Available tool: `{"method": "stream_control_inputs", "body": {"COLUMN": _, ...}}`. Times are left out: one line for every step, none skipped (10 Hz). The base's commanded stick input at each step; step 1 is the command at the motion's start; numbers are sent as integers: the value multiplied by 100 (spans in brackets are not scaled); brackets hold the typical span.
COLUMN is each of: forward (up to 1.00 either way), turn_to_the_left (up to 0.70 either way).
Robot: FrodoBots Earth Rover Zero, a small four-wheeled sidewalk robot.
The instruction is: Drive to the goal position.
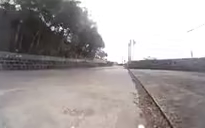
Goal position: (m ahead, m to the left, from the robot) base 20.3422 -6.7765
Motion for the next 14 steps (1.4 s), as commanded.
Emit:
{"method": "stream_control_inputs", "body": {"forward": 0, "turn_to_the_left": 0}}
{"method": "stream_control_inputs", "body": {"forward": 0, "turn_to_the_left": 20}}
{"method": "stream_control_inputs", "body": {"forward": 0, "turn_to_the_left": 43}}
{"method": "stream_control_inputs", "body": {"forward": 0, "turn_to_the_left": 45}}
{"method": "stream_control_inputs", "body": {"forward": 0, "turn_to_the_left": 45}}
{"method": "stream_control_inputs", "body": {"forward": 0, "turn_to_the_left": 45}}
{"method": "stream_control_inputs", "body": {"forward": 0, "turn_to_the_left": 0}}
{"method": "stream_control_inputs", "body": {"forward": 0, "turn_to_the_left": 0}}
{"method": "stream_control_inputs", "body": {"forward": 0, "turn_to_the_left": 0}}
{"method": "stream_control_inputs", "body": {"forward": 0, "turn_to_the_left": 0}}
{"method": "stream_control_inputs", "body": {"forward": 0, "turn_to_the_left": 0}}
{"method": "stream_control_inputs", "body": {"forward": 0, "turn_to_the_left": 0}}
{"method": "stream_control_inputs", "body": {"forward": 0, "turn_to_the_left": 0}}
{"method": "stream_control_inputs", "body": {"forward": 0, "turn_to_the_left": 0}}
